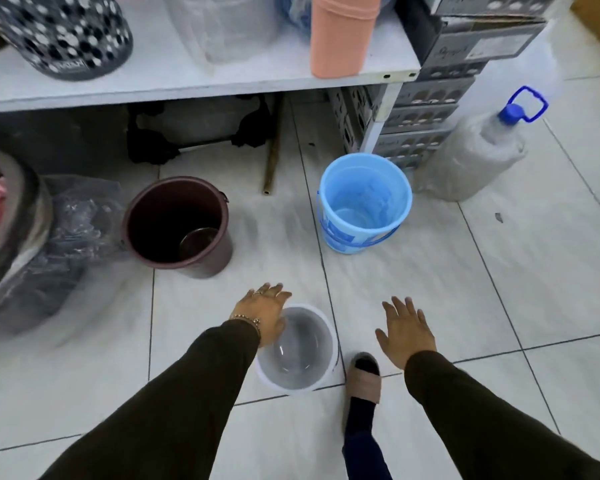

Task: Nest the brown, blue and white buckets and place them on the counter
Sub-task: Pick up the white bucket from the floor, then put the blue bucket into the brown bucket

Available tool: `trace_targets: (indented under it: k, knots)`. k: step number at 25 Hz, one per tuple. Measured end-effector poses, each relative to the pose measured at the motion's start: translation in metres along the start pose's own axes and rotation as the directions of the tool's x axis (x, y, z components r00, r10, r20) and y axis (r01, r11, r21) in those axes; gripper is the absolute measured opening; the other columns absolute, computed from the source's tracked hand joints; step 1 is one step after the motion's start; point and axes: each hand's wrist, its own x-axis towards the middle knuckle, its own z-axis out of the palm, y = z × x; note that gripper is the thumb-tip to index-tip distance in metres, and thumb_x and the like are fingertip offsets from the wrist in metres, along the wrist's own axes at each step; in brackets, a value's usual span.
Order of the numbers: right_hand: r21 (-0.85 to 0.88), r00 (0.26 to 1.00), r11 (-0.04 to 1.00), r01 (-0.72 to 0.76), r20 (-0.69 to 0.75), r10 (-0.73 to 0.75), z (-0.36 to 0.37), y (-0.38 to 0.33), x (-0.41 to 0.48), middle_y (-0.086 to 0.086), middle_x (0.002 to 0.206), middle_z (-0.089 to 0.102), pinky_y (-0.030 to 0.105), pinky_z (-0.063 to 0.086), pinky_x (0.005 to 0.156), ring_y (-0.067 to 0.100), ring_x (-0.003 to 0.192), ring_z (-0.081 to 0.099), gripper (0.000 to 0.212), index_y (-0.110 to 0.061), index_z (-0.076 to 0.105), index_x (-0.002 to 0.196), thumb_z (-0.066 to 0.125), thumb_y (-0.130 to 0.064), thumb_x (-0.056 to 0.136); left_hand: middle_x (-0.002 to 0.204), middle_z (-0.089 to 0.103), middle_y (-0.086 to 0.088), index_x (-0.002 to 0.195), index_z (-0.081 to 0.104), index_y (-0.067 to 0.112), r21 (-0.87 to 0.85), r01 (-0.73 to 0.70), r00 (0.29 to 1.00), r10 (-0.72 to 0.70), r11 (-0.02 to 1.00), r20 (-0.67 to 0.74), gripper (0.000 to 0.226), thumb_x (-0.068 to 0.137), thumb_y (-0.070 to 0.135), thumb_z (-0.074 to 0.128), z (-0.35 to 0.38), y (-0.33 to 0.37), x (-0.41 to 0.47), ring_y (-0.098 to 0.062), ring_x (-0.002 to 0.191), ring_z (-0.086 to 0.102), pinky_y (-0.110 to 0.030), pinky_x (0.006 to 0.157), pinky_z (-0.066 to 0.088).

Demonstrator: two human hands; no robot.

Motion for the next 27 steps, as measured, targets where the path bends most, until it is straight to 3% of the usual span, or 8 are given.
trace_targets:
  k: [4, 7, 9, 12, 15, 19, 23, 27]
  knots:
    - [0.467, 0.988, 0.874, -0.132, -0.014, 0.156, -0.042, 0.023, 0.08, 0.012, 0.163, 0.024, 0.043, 0.02, 0.123, 0.029, 0.151, 0.021, 0.068, -0.008, 0.027, 0.154, 0.045, -0.046, 0.099, 0.158, 0.032, -0.006, 0.152, 0.026, 0.018, -0.343, 0.11, 0.983, -0.152, 0.933, -0.099, 0.061, 0.097, 0.038, 0.044, -0.042, 0.024, 0.083, -0.024, 0.146, 0.029, -0.036, 0.12, 0.026]
    - [0.814, 0.943, 0.524, -0.253, 0.087, 0.321, -0.073, 0.039, 0.148, 0.015, 0.159, 0.033, 0.038, 0.028, 0.116, 0.031, 0.145, 0.035, 0.073, -0.004, 0.031, 0.152, 0.052, -0.048, 0.097, 0.156, 0.035, -0.01, 0.151, 0.028, 0.011, -0.694, 0.193, 0.933, -0.348, 0.694, -0.089, 0.062, 0.097, 0.037, 0.047, -0.055, 0.048, 0.155, -0.026, 0.144, 0.034, -0.033, 0.12, 0.025]
    - [0.865, 0.927, 0.409, -0.291, 0.15, 0.342, -0.086, 0.055, 0.195, 0.017, 0.157, 0.037, 0.038, 0.03, 0.115, 0.033, 0.143, 0.037, 0.078, -0.003, 0.03, 0.152, 0.053, -0.051, 0.095, 0.158, 0.032, -0.01, 0.152, 0.025, 0.009, -0.828, 0.238, 0.892, -0.451, 0.507, -0.02, 0.067, 0.097, 0.038, 0.049, -0.057, 0.057, 0.203, -0.026, 0.146, 0.031, -0.035, 0.121, 0.024]
    - [0.869, 0.937, 0.417, -0.268, 0.133, 0.324, -0.099, 0.078, 0.263, 0.018, 0.159, 0.033, 0.04, 0.029, 0.116, 0.035, 0.145, 0.035, 0.083, -0.002, 0.023, 0.154, 0.054, -0.051, 0.095, 0.16, 0.026, -0.013, 0.153, 0.018, 0.007, -0.901, 0.277, 0.839, -0.541, 0.334, 0.057, 0.076, 0.095, 0.043, 0.05, -0.056, 0.058, 0.265, -0.029, 0.147, 0.028, -0.036, 0.12, 0.024]
    - [0.856, 0.951, 0.465, -0.226, 0.091, 0.296, -0.105, 0.097, 0.316, 0.017, 0.162, 0.026, 0.037, 0.027, 0.116, 0.033, 0.147, 0.032, 0.08, -0.004, 0.011, 0.157, 0.051, -0.042, 0.099, 0.154, 0.037, -0.017, 0.151, 0.022, 0.005, -0.916, 0.296, 0.817, -0.569, 0.272, 0.095, 0.075, 0.094, 0.041, 0.054, -0.055, 0.055, 0.314, -0.033, 0.139, 0.04, -0.034, 0.11, 0.034]
    - [0.783, 0.977, 0.587, -0.206, 0.127, 0.173, -0.096, 0.107, 0.344, 0.018, 0.147, 0.049, 0.031, 0.039, 0.093, 0.036, 0.129, 0.052, 0.062, -0.008, 0.016, 0.155, 0.043, -0.031, 0.104, 0.136, 0.054, -0.018, 0.148, 0.023, 0.009, -0.869, 0.35, 0.839, -0.53, 0.349, 0.125, 0.068, 0.091, 0.018, 0.059, -0.047, 0.047, 0.345, -0.037, 0.121, 0.055, -0.034, 0.094, 0.045]
    - [0.703, 0.979, 0.707, -0.079, -0.081, 0.189, -0.096, 0.093, 0.318, 0.021, 0.122, 0.064, 0.031, 0.041, 0.079, 0.038, 0.103, 0.063, 0.042, -0.002, 0.04, 0.138, 0.042, -0.027, 0.104, 0.132, 0.051, -0.02, 0.14, 0.029, 0.007, -0.82, 0.396, 0.8, -0.594, 0.413, 0.087, 0.058, 0.089, 0.015, 0.055, -0.052, 0.044, 0.326, -0.039, 0.113, 0.057, -0.039, 0.089, 0.05]
    - [0.787, 0.97, 0.614, 0.056, -0.188, 0.151, -0.123, 0.053, 0.263, 0.012, 0.111, 0.065, 0.033, 0.055, 0.066, 0.02, 0.079, 0.063, 0.032, -0.01, 0.043, 0.131, 0.04, -0.026, 0.103, 0.131, 0.041, -0.019, 0.14, 0.031, 0.006, -0.839, 0.282, 0.724, -0.677, 0.466, -0.133, 0.052, 0.092, 0.01, 0.051, -0.073, 0.045, 0.259, -0.042, 0.104, 0.057, -0.04, 0.085, 0.046]
